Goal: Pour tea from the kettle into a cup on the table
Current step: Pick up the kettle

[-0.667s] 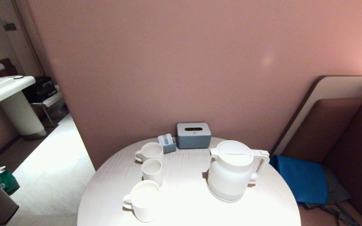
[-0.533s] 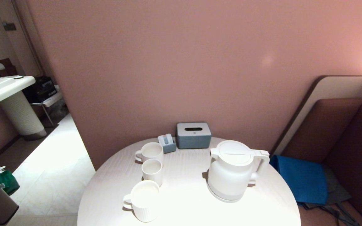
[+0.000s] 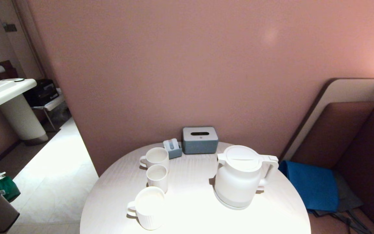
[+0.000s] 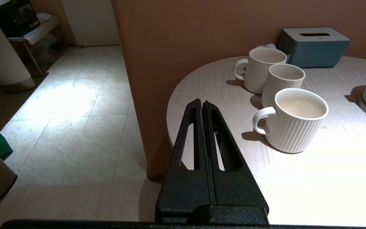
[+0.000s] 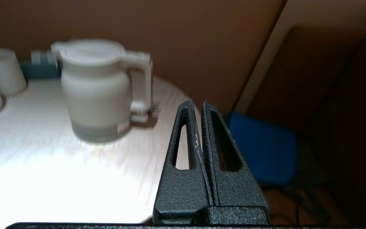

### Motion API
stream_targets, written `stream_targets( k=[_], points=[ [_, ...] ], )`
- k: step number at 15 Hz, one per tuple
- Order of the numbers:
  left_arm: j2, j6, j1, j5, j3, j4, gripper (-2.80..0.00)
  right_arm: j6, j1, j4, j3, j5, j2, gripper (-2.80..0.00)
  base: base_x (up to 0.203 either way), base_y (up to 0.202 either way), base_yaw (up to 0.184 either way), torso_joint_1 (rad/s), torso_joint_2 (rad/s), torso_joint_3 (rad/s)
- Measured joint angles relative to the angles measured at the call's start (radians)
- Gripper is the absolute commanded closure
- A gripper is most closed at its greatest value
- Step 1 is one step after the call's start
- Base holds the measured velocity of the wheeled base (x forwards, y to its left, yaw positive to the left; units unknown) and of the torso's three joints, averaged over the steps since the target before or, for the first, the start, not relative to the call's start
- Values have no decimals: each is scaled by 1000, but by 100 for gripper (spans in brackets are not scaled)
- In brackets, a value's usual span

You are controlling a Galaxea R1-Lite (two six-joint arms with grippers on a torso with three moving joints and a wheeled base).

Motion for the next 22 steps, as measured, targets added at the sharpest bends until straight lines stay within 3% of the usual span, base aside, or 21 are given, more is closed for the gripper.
stream_targets(
  k=[4, 9, 12, 16, 18, 22],
  points=[
    [0, 0, 0, 0, 0, 0, 0, 2, 0, 28, -225, -4, 138, 0, 0, 0, 0, 0, 0, 0],
    [0, 0, 0, 0, 0, 0, 0, 69, 1, 50, -441, -1, 659, 0, 0, 0, 0, 0, 0, 0],
    [0, 0, 0, 0, 0, 0, 0, 91, 24, 165, -522, -1, 1018, 0, 0, 0, 0, 0, 0, 0],
    [0, 0, 0, 0, 0, 0, 0, 110, 149, 361, -538, 1, 1367, 0, 0, 0, 0, 0, 0, 0],
    [0, 0, 0, 0, 0, 0, 0, 141, 179, 273, -488, 4, 1459, 0, 0, 0, 0, 0, 0, 0],
    [0, 0, 0, 0, 0, 0, 0, 173, 220, -105, -318, 5, 1546, 0, 0, 0, 0, 0, 0, 0]
  ],
)
